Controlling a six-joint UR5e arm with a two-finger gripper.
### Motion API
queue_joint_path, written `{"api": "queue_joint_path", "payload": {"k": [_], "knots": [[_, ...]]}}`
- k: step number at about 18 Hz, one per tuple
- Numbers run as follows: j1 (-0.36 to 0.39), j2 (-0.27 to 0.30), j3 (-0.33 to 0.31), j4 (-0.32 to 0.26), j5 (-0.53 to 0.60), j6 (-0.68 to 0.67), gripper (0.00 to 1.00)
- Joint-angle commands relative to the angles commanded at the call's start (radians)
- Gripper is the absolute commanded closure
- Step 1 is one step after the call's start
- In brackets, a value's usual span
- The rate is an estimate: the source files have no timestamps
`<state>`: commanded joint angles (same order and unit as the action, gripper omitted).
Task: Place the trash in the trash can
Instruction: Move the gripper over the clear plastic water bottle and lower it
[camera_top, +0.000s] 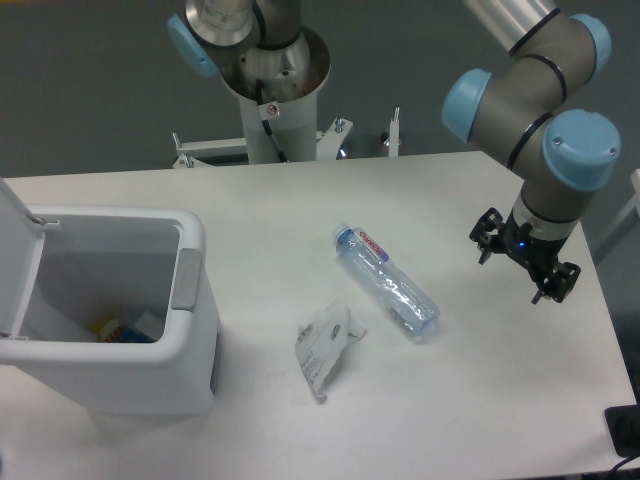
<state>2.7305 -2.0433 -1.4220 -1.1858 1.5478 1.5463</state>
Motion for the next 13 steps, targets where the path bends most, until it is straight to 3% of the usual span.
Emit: {"api": "queue_joint_path", "payload": {"k": [6, 7, 11, 13], "knots": [[-0.009, 0.005, -0.027, 0.026, -0.005, -0.017, 0.0], [-0.011, 0.008, -0.038, 0.055, -0.003, -0.02, 0.0], [-0.009, 0.054, -0.182, 0.243, -0.009, -0.05, 0.0], [-0.017, 0.055, -0.212, 0.281, -0.009, -0.167, 0.0]]}}
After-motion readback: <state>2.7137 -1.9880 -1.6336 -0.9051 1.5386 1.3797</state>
